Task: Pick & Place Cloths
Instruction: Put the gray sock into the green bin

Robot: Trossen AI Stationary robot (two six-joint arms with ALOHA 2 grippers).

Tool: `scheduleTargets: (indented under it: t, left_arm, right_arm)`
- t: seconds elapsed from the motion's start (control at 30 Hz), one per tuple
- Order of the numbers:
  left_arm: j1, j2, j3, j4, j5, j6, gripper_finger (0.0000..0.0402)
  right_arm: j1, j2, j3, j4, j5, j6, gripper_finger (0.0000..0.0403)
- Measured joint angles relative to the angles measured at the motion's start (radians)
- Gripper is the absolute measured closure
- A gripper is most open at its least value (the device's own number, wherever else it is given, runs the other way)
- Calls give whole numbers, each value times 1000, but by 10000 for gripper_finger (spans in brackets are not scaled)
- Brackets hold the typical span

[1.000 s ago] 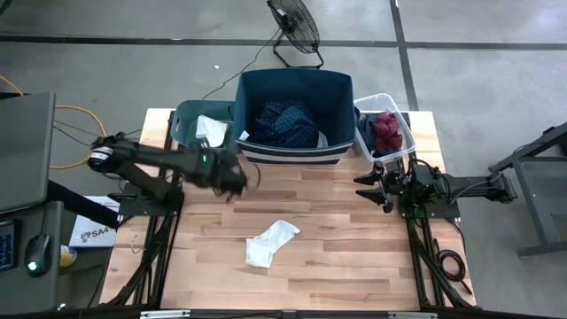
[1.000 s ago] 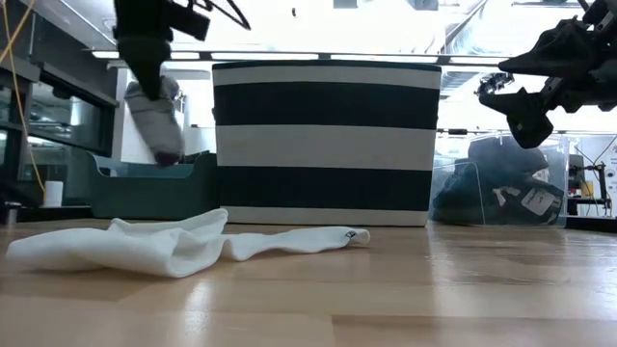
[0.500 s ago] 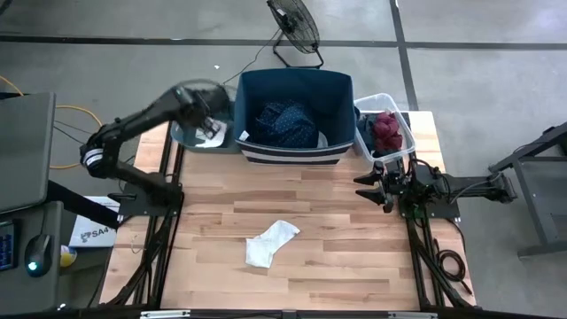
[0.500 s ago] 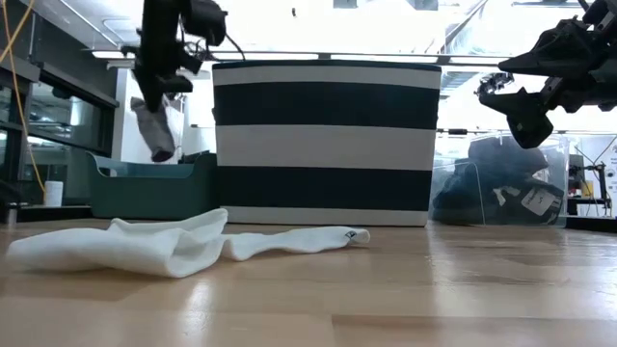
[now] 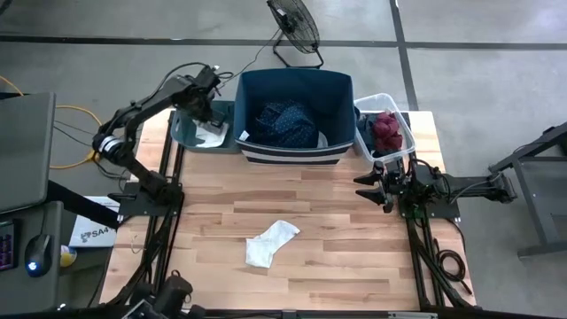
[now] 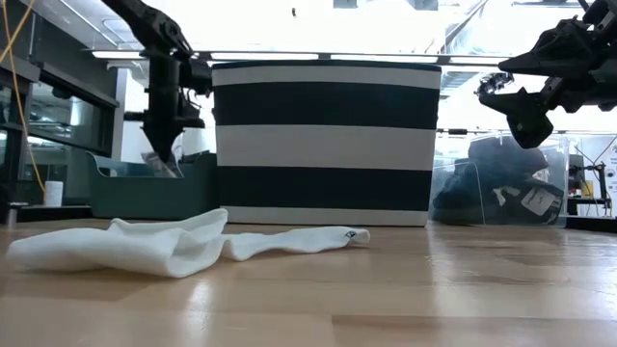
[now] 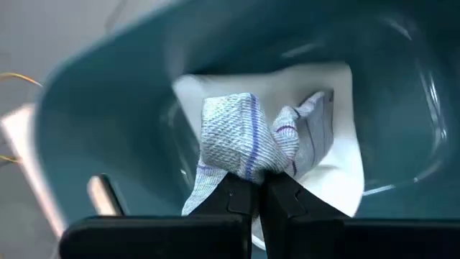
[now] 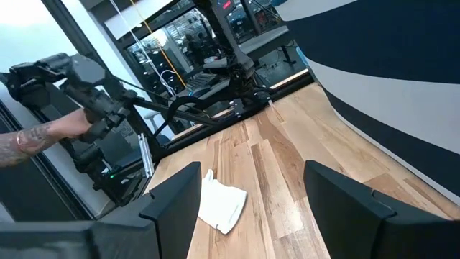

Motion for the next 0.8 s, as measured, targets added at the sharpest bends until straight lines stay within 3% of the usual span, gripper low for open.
scheduleTargets:
  t: [0.2,0.3,0.5,0.67,0.8]
  left_arm:
    - [27,19,-2,21,64,46,396]
    - [25,19,-2,20,90,61,375]
    - [25,18,-2,-9,96,73,283]
    - [25,18,2,-70,183,57,205]
    - [24,18,43,-121,197,64,171]
  right_arm:
    - [0,0,0,0,0,0,166]
    - [0,0,0,0,0,0,166]
    - [0,0,0,0,0,0,166]
    - [0,0,0,0,0,0,166]
    - [0,0,0,0,0,0,166]
